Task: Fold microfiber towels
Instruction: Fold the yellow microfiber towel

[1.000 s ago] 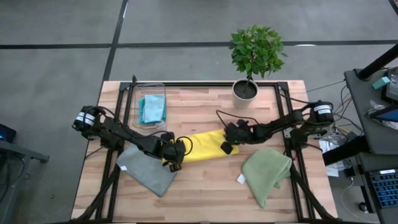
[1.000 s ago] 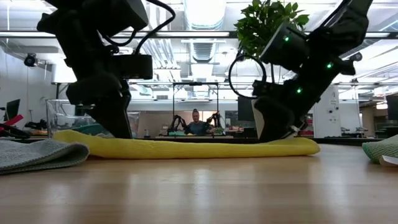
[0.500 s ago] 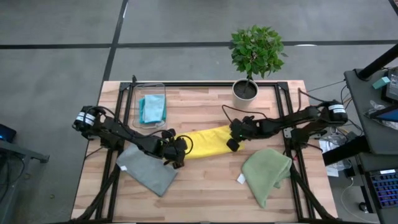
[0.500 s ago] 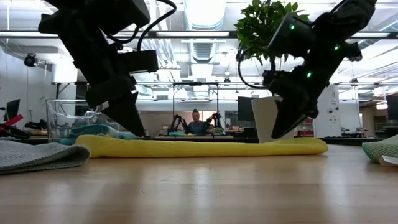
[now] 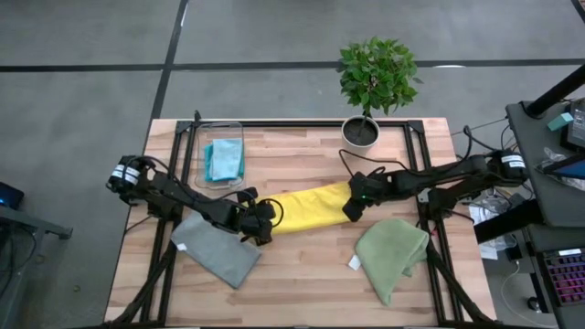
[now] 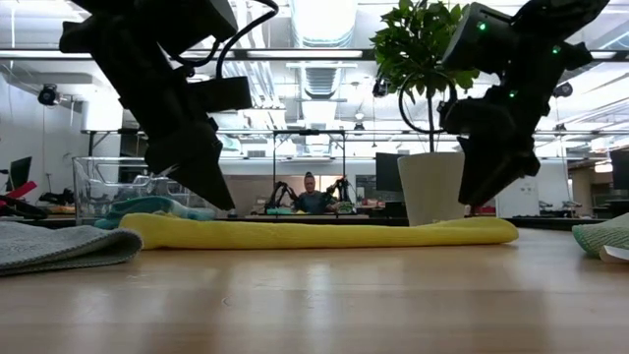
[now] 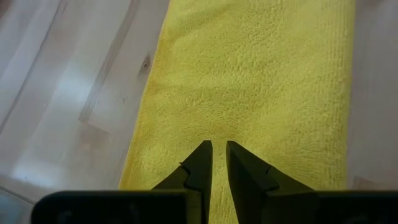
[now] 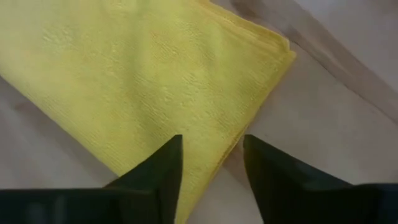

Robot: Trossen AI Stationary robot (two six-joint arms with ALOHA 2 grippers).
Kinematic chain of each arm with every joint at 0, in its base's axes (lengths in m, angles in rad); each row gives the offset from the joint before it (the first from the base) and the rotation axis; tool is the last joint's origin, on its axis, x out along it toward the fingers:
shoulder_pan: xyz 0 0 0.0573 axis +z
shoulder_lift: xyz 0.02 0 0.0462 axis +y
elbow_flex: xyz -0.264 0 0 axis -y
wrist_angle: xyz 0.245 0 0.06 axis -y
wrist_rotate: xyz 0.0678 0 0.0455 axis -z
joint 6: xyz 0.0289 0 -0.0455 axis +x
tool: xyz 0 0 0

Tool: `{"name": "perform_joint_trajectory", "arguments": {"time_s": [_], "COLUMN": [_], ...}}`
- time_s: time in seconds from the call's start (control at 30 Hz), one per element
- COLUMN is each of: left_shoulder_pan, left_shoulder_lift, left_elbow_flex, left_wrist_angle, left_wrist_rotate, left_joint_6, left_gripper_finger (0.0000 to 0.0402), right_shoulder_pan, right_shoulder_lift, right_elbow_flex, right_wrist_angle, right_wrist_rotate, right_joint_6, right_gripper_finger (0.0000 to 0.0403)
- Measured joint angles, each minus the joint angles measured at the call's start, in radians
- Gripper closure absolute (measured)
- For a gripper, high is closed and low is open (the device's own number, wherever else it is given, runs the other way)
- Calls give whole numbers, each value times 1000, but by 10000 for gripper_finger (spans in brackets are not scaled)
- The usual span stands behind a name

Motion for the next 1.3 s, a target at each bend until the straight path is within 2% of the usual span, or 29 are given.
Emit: {"name": "perform_joint_trajectory", "arguments": {"time_s": [0.2, 0.37, 0.5, 0.73, 1.0, 1.13, 1.3], "left_shoulder_pan": [0, 0, 0, 0, 0, -1, -1], "left_shoulder_lift": [0, 0, 0, 0, 0, 0, 0], "left_elbow_flex": [0, 0, 0, 0, 0, -19, -85], "left_wrist_angle": [9, 15, 18, 21, 40, 148, 358], "left_wrist_rotate": [0, 0, 0, 0, 1, 6, 56], "left_joint_6": [0, 0, 14, 17, 17, 18, 24], "left_gripper_finger": [369, 369, 369, 369, 369, 369, 369], "right_shoulder_pan": [-23, -67, -98, -101, -111, -111, -111], "right_shoulder_lift": [38, 83, 121, 181, 160, 109, 50], "right_elbow_flex": [-10, -49, -84, -99, -99, -101, -101], "right_wrist_angle": [13, 106, 242, 387, 380, 355, 319], "right_wrist_rotate": [1, -6, -102, -131, -130, -111, -105], "right_joint_6": [22, 22, 14, -6, -22, -34, -74], "right_gripper_finger": [181, 144, 129, 146, 182, 190, 200]}}
